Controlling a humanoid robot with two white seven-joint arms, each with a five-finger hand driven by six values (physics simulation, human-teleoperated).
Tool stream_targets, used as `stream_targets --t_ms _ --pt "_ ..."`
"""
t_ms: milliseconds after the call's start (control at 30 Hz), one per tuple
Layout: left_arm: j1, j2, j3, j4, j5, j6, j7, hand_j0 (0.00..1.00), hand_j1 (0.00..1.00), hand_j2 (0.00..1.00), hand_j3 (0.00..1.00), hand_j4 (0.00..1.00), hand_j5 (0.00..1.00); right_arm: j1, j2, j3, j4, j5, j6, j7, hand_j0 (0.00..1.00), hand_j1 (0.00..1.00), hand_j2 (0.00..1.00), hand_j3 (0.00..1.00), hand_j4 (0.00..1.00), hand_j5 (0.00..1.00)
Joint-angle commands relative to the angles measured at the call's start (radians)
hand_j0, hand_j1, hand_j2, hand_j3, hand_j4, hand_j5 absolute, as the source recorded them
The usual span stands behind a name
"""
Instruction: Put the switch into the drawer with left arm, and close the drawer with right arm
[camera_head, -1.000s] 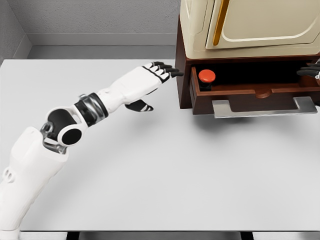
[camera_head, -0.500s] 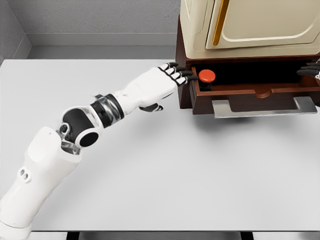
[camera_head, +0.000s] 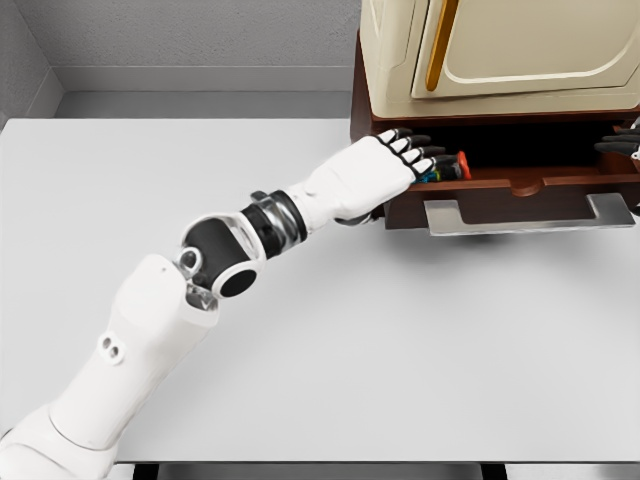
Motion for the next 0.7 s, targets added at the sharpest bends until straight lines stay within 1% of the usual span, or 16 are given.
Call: stream_targets --t_ms 0,33,100,167,200,300,367,400,433,467,500,567,600,633,667 --pt "-0.002 -0.023 -0.006 -0.006 -0.011 -0.001 0.001 1.0 1.0 1.0 1.0 1.0 1.0 0.0 -0.002 0.0 0.0 -0.007 0.0 -0.001 0.9 0.9 0.9 0.9 0.9 0.9" --pt "0.002 -0.015 -0.001 -0.024 -0.003 -0.001 0.003 1.0 1.0 1.0 1.0 1.0 1.0 0.0 -0.002 0.0 0.0 -0.007 0.0 -0.001 0.9 0.9 0.9 0.9 0.9 0.9" --pt "0.021 0.048 0.057 -0.07 0.018 -0.002 0.003 1.0 1.0 1.0 1.0 1.0 1.0 0.0 -0.002 0.0 0.0 -0.007 0.0 -0.001 0.9 0.9 0.9 0.9 0.9 0.9" --pt "0.021 0.111 0.077 -0.096 0.098 -0.002 0.004 1.0 1.0 1.0 1.0 1.0 1.0 0.0 -0.002 0.0 0.0 -0.007 0.0 -0.001 0.9 0.9 0.9 0.9 0.9 0.9" --pt "0.023 0.132 0.094 -0.112 0.116 -0.002 0.003 1.0 1.0 1.0 1.0 1.0 1.0 0.0 0.0 0.0 0.0 -0.007 0.0 -0.001 0.9 0.9 0.9 0.9 0.9 0.9" --pt "0.074 0.172 0.157 -0.132 0.124 -0.05 0.004 1.0 1.0 1.0 1.0 1.0 1.0 0.0 0.0 -0.002 0.0 -0.007 0.0 -0.001 0.9 0.9 0.9 0.9 0.9 0.9" --pt "0.103 0.216 0.189 -0.136 0.136 -0.067 0.004 1.0 1.0 1.0 1.0 1.0 1.0 -0.003 0.0 -0.002 0.002 -0.007 0.0 -0.001 0.9 0.9 0.9 0.9 0.9 0.9" --pt "0.115 0.241 0.233 -0.136 0.17 -0.11 0.004 1.0 1.0 1.0 1.0 1.0 1.0 -0.005 0.001 -0.002 0.002 -0.005 0.0 -0.001 0.9 0.9 0.9 0.9 0.9 0.9" --pt "0.133 0.259 0.297 -0.136 0.213 -0.168 0.004 1.0 1.0 1.0 1.0 1.0 1.0 -0.005 0.001 -0.002 0.002 -0.005 0.0 -0.001 0.9 0.9 0.9 0.9 0.9 0.9" --pt "0.141 0.272 0.37 -0.136 0.274 -0.237 0.004 1.0 1.0 1.0 1.0 1.0 1.0 -0.005 0.001 -0.002 0.002 -0.005 0.0 -0.001 0.9 0.9 0.9 0.9 0.9 0.9" --pt "0.163 0.29 0.417 -0.136 0.326 -0.281 0.004 1.0 1.0 1.0 1.0 1.0 1.0 -0.005 0.003 -0.002 0.002 -0.005 0.0 -0.001 0.9 0.9 0.9 0.9 0.9 0.9" --pt "0.233 0.327 0.506 -0.132 0.452 -0.381 0.003 1.0 1.0 1.0 1.0 1.0 1.0 -0.006 0.003 -0.002 0.004 -0.002 0.0 -0.001 0.9 0.9 0.9 0.9 0.9 0.9" --pt "0.285 0.33 0.555 -0.122 0.521 -0.382 0.003 1.0 1.0 1.0 1.0 1.0 1.0 -0.006 0.004 0.0 0.004 -0.002 0.0 -0.001 0.9 0.9 0.9 0.9 0.9 0.9" --pt "0.337 0.328 0.617 -0.121 0.564 -0.382 0.001 1.0 1.0 1.0 1.0 1.0 1.0 -0.006 0.004 0.0 0.004 -0.002 0.0 -0.001 0.9 0.9 0.9 0.9 0.9 0.9" --pt "0.394 0.328 0.686 -0.118 0.59 -0.382 -0.001 1.0 1.0 1.0 1.0 1.0 1.0 -0.006 0.004 0.0 0.005 -0.002 0.0 -0.001 0.9 0.9 0.9 0.9 0.9 0.9"
